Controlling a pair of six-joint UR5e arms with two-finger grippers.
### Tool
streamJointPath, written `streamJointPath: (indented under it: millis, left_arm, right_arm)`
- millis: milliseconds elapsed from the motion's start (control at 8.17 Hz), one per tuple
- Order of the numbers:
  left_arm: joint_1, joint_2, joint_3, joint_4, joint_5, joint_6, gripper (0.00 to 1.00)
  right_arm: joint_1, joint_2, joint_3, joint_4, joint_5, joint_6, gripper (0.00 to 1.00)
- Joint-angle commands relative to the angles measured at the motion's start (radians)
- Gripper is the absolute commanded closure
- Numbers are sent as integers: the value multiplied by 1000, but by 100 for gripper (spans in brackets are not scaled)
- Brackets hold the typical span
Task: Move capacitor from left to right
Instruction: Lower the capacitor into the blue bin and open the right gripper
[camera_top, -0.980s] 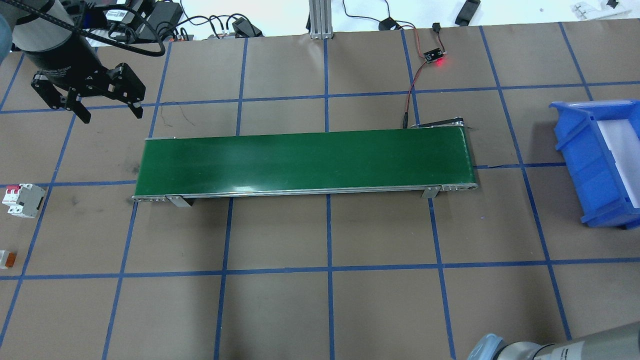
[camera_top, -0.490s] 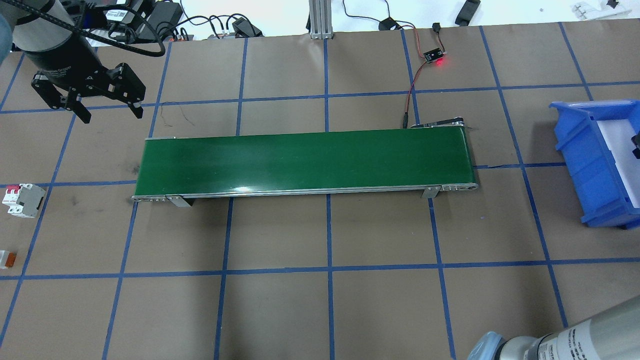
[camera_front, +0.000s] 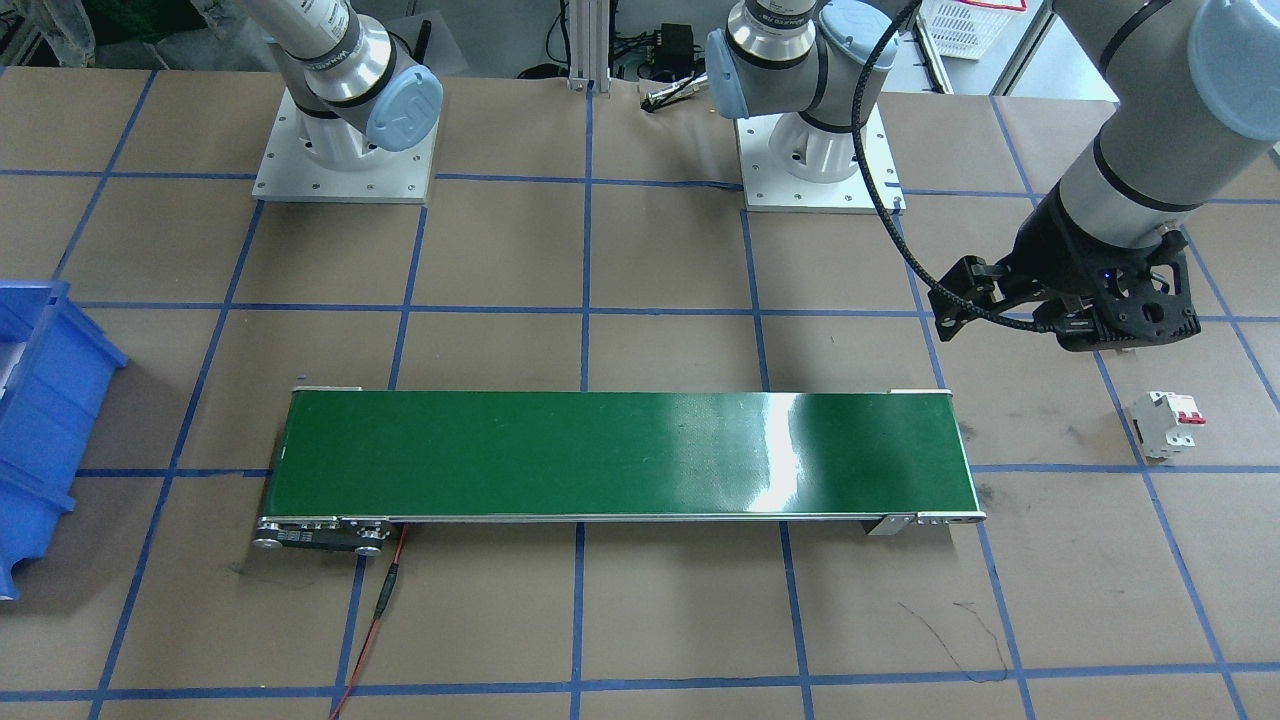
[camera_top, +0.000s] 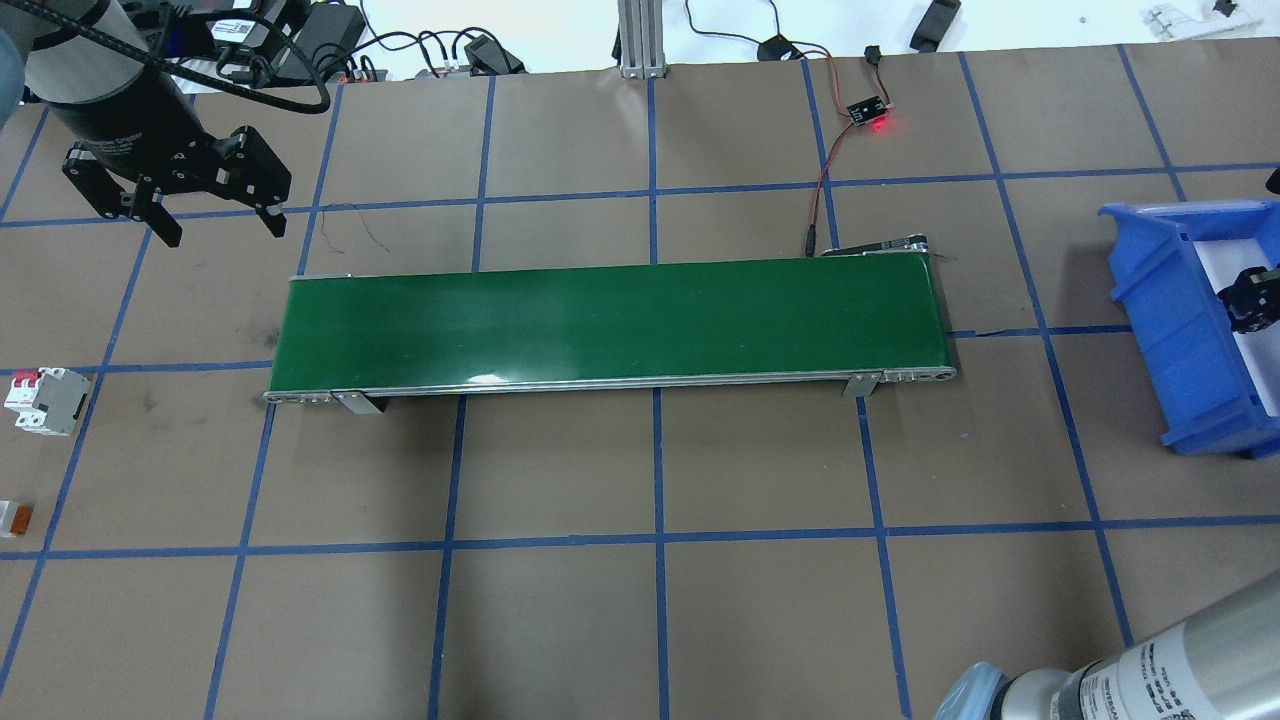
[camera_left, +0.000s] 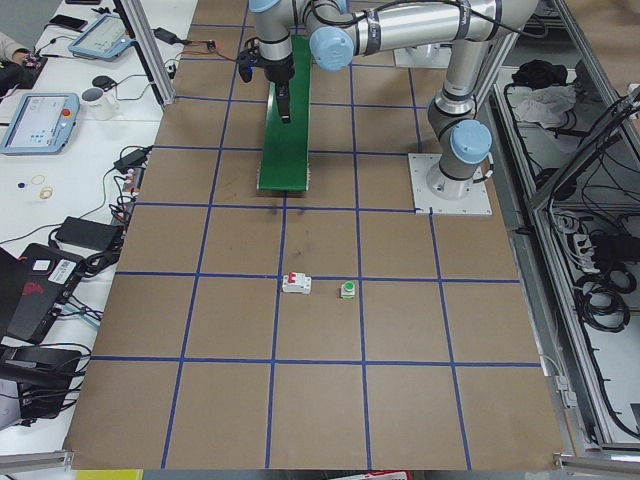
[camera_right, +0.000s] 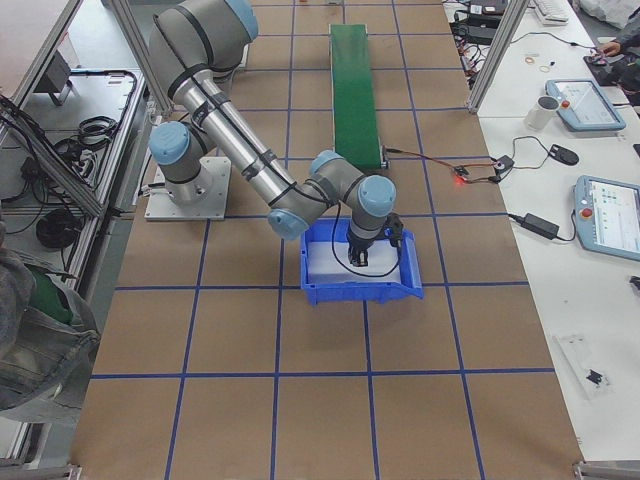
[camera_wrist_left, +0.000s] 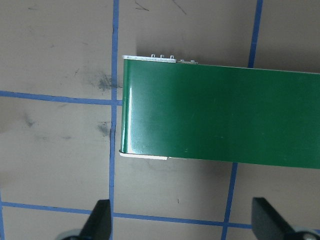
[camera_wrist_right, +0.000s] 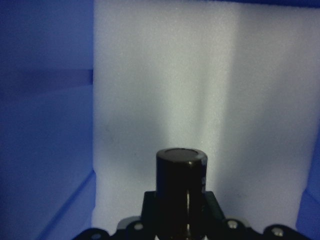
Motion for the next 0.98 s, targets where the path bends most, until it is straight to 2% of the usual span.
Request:
streamJointPath:
  millis: [0, 122, 245, 612, 735, 857]
  left_arm:
    - [0, 2, -1, 0, 0, 0, 0]
    - [0, 5, -1, 0, 0, 2, 0]
    - [0, 5, -3, 0, 0, 0, 0]
    - [0, 8, -1, 0, 0, 0, 0]
    - [0, 8, -1, 0, 0, 0, 0]
    - [0, 8, -1, 0, 0, 0, 0]
  right_arm:
    - [0, 8, 2, -105, 68, -7, 64]
    - [0, 8, 2, -121, 130, -13, 44]
    - [0, 7, 2, -122, 135, -12, 33]
    - [0, -4, -4, -122, 135, -7, 14]
    - [0, -27, -14, -132, 136, 3, 4]
    - [0, -75, -14, -150, 135, 10, 0]
